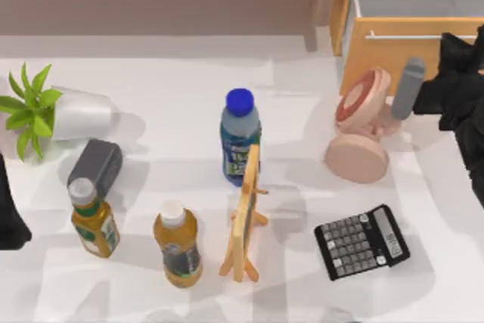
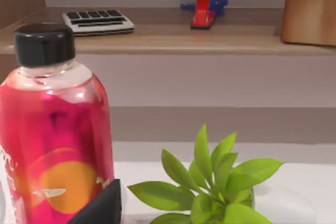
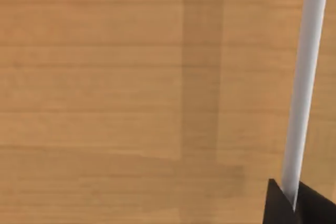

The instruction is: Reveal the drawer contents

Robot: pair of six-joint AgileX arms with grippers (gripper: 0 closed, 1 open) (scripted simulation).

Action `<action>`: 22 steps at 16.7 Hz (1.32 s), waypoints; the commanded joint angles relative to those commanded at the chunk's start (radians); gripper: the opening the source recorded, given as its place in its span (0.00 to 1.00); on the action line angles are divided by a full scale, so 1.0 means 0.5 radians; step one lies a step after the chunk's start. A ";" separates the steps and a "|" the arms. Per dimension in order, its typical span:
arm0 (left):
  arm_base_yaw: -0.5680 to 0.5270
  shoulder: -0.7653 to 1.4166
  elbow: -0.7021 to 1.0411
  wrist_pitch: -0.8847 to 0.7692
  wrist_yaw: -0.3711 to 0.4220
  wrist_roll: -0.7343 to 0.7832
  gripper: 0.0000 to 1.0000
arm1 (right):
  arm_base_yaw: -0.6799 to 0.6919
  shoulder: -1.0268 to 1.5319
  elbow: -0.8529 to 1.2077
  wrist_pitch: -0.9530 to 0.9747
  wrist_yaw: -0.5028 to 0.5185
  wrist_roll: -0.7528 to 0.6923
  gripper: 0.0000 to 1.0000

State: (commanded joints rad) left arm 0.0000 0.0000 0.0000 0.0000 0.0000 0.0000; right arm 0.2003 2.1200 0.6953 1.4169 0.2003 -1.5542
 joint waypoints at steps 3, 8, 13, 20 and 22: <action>0.000 0.000 0.000 0.000 0.000 0.000 1.00 | 0.043 -0.047 -0.185 0.103 0.019 0.004 0.00; 0.000 0.000 0.000 0.000 0.000 0.000 1.00 | 0.080 -0.114 -0.366 0.236 0.159 0.007 0.00; 0.000 0.000 0.000 0.000 0.000 0.000 1.00 | 0.085 -0.114 -0.390 0.251 0.160 0.004 0.00; 0.000 0.000 0.000 0.000 0.000 0.000 1.00 | 0.214 -0.212 -0.796 0.533 0.267 0.007 0.00; 0.000 0.000 0.000 0.000 0.000 0.000 1.00 | 0.220 -0.242 -0.848 0.588 0.297 0.008 0.00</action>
State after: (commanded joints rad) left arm 0.0000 0.0000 0.0000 0.0000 0.0000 0.0000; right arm 0.3104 1.9988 0.2712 1.7107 0.3490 -1.5501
